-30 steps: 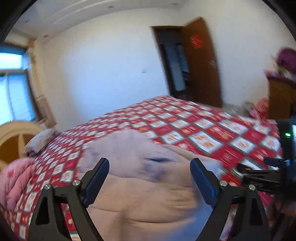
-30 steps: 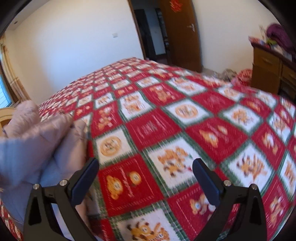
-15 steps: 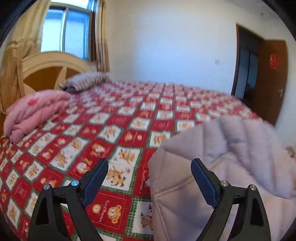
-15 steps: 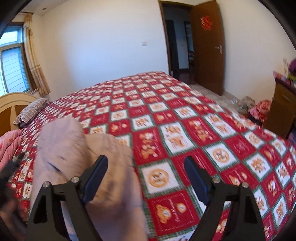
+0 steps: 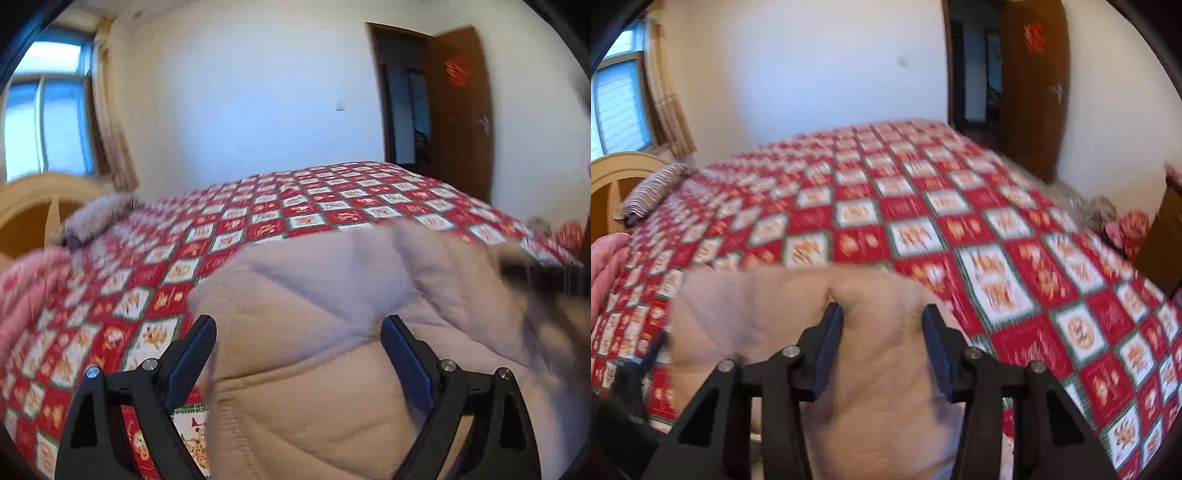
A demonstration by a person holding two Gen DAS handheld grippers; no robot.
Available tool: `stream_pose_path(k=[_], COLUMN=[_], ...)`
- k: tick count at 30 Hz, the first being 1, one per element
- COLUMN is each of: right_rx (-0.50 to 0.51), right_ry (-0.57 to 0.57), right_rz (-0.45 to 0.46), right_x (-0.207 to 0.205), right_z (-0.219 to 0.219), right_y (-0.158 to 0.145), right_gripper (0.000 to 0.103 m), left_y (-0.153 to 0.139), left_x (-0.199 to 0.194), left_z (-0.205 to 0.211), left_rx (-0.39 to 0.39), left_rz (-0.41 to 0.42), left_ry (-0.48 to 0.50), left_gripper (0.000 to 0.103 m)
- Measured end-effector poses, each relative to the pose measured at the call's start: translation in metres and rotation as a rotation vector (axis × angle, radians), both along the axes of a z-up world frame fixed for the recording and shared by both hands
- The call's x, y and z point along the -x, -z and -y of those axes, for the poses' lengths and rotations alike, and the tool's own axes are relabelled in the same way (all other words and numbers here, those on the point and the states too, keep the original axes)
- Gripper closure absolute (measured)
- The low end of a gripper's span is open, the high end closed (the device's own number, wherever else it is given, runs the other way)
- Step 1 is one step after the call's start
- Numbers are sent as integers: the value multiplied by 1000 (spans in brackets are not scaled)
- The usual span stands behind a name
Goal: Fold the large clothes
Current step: 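Grasp the folded jacket bundle with both grippers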
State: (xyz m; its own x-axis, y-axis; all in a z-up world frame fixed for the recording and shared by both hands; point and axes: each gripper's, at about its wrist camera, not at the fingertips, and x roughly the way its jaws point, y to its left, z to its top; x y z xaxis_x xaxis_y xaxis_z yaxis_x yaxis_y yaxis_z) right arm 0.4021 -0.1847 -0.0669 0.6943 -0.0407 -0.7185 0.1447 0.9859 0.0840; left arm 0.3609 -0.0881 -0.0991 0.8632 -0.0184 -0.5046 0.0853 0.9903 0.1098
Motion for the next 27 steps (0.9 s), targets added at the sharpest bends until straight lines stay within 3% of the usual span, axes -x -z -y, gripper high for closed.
stream_pose_path(k=[3, 4, 9, 19, 27], right_rx=[-77, -91, -132, -163, -166], right_ry=[20, 22, 24, 26, 29], right_rz=[-33, -32, -22, -5, -15], right_x=[6, 9, 17, 16, 12], right_z=[24, 27, 31, 35, 34], right_y=[29, 36, 51, 76, 84], right_gripper=[55, 55, 55, 55, 54], left_y=[-4, -3, 15, 40, 51], left_x=[-19, -23, -34, -46, -54], left_z=[-14, -13, 13, 4, 4], left_rx=[111, 116, -35, 37, 50], left_rz=[-73, -88, -113, -157, -197], left_ry=[-23, -22, -31, -32, -29], left_gripper=[10, 9, 5, 1, 1])
